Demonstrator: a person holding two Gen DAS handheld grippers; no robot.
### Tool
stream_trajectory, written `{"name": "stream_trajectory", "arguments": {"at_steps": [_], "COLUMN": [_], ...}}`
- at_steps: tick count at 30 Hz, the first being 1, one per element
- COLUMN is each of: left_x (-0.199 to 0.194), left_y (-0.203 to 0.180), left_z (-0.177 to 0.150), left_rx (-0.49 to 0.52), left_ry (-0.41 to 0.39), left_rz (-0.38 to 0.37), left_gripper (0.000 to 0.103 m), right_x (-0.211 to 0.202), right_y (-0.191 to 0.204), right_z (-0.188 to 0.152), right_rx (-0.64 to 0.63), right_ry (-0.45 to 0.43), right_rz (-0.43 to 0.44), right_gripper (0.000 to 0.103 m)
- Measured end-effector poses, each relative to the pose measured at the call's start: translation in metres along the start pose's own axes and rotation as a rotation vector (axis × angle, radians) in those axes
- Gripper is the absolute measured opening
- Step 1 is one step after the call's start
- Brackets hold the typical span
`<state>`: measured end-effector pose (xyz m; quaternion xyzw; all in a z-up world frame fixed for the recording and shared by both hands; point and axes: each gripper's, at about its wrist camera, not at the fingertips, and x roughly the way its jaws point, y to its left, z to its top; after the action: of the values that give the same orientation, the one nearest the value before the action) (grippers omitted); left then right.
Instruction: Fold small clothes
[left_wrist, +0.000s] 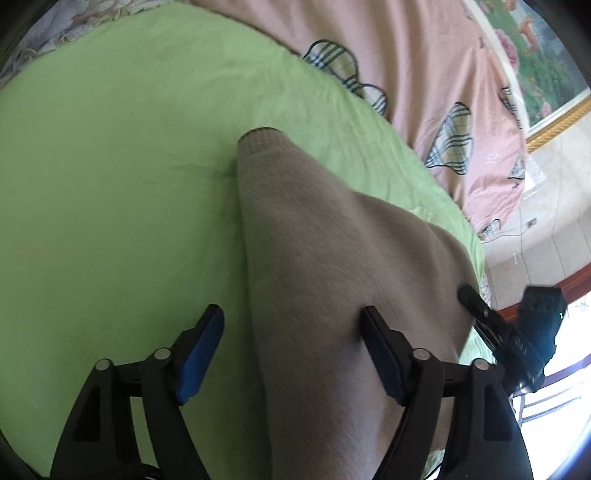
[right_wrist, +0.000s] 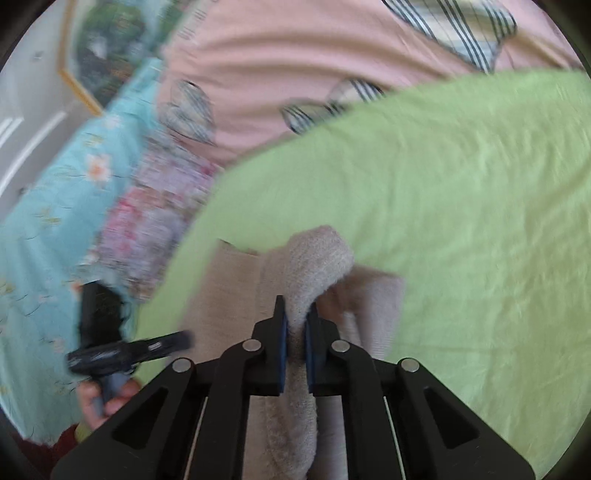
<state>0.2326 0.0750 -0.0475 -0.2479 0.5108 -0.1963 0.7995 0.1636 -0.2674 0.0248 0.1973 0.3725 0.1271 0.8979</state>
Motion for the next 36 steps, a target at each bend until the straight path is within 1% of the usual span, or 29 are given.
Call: {"name": "stream_trajectory", "arguments": {"at_steps": [1, 2, 3, 4, 5, 6, 7, 8, 9, 10, 11, 13, 14, 17, 20, 21, 22, 24, 25, 26, 28, 31, 32, 33, 34, 36], "left_x": [0.008, 0.018, 0.024, 0.032, 0.036, 0.039, 0.041, 0.042, 0.044, 0.048, 0.051, 0.050, 0.046, 0.023, -0.006, -0.018, -0.028, -0.051, -0.059, -0.068, -0.085, -0.107, -0.114, -0.118, -0.122, -0.122], "left_y": [0.003, 0.006, 0.008, 0.010, 0.012, 0.013, 0.015, 0.015, 0.015, 0.014, 0.014, 0.015, 0.013, 0.003, -0.013, -0.017, -0.018, -0.024, -0.025, -0.028, -0.032, -0.038, -0.039, -0.039, -0.040, -0.045], "left_z": [0.006, 0.015, 0.021, 0.032, 0.042, 0.051, 0.058, 0.066, 0.071, 0.078, 0.081, 0.084, 0.083, 0.070, 0.046, 0.033, 0.020, -0.013, -0.027, -0.048, -0.084, -0.132, -0.151, -0.164, -0.180, -0.209], "left_rx": [-0.012, -0.024, -0.032, -0.037, -0.040, -0.042, -0.040, -0.030, -0.013, 0.018, 0.032, 0.041, 0.051, 0.078, 0.120, 0.130, 0.135, 0.144, 0.152, 0.168, 0.203, 0.246, 0.258, 0.265, 0.275, 0.314], "left_ry": [0.017, 0.025, 0.027, 0.025, 0.019, 0.009, -0.001, -0.014, -0.028, -0.040, -0.043, -0.050, -0.054, -0.091, -0.128, -0.134, -0.139, -0.145, -0.143, -0.138, -0.128, -0.130, -0.123, -0.119, -0.113, -0.105], "left_rz": [-0.018, -0.031, -0.032, -0.033, -0.035, -0.036, -0.030, 0.003, 0.057, 0.132, 0.148, 0.149, 0.159, 0.183, 0.194, 0.184, 0.170, 0.129, 0.119, 0.106, 0.085, 0.085, 0.073, 0.068, 0.072, 0.097], "left_gripper": [0.079, 0.079, 0.073, 0.063, 0.056, 0.037, 0.014, 0.007, 0.004, 0.004, 0.004, 0.005, 0.006, 0.007, 0.009, 0.012, 0.014, 0.017, 0.020, 0.021, 0.023, 0.024, 0.026, 0.030, 0.035, 0.038], "right_x": [0.000, 0.005, 0.011, 0.016, 0.019, 0.019, 0.017, 0.016, 0.018, 0.025, 0.034, 0.046, 0.045, 0.025, 0.001, -0.006, -0.014, -0.025, -0.030, -0.036, -0.046, -0.059, -0.063, -0.066, -0.069, -0.074], "right_y": [-0.004, -0.010, -0.018, -0.025, -0.029, -0.031, -0.032, -0.033, -0.035, -0.037, -0.041, -0.047, -0.048, -0.045, -0.037, -0.035, -0.033, -0.029, -0.025, -0.021, -0.016, -0.008, -0.006, -0.004, -0.002, 0.001], "right_z": [-0.003, -0.006, -0.009, -0.011, -0.011, -0.010, -0.008, -0.006, -0.005, -0.005, -0.007, -0.012, -0.013, -0.009, -0.013, -0.016, -0.021, -0.032, -0.039, -0.046, -0.062, -0.085, -0.092, -0.097, -0.103, -0.115], "right_rx": [-0.007, 0.005, 0.029, 0.052, 0.063, 0.069, 0.076, 0.077, 0.076, 0.066, 0.062, 0.079, 0.090, 0.129, 0.120, 0.118, 0.122, 0.134, 0.133, 0.128, 0.132, 0.144, 0.145, 0.147, 0.148, 0.143], "right_ry": [0.014, 0.036, 0.055, 0.067, 0.071, 0.066, 0.051, 0.041, 0.042, 0.060, 0.081, 0.127, 0.125, 0.094, 0.072, 0.069, 0.069, 0.072, 0.072, 0.070, 0.072, 0.080, 0.083, 0.085, 0.086, 0.088], "right_rz": [-0.038, -0.053, -0.056, -0.053, -0.047, -0.042, -0.034, -0.036, -0.044, -0.074, -0.103, -0.105, -0.091, -0.055, -0.059, -0.059, -0.050, -0.039, -0.042, -0.041, -0.028, -0.012, -0.010, -0.007, -0.002, 0.002], "right_gripper": [0.009, 0.009, 0.009, 0.009, 0.008, 0.008, 0.008, 0.008, 0.008, 0.008, 0.008, 0.008, 0.009, 0.012, 0.013, 0.014, 0.016, 0.033, 0.045, 0.051, 0.051, 0.051, 0.051, 0.051, 0.051, 0.051]}}
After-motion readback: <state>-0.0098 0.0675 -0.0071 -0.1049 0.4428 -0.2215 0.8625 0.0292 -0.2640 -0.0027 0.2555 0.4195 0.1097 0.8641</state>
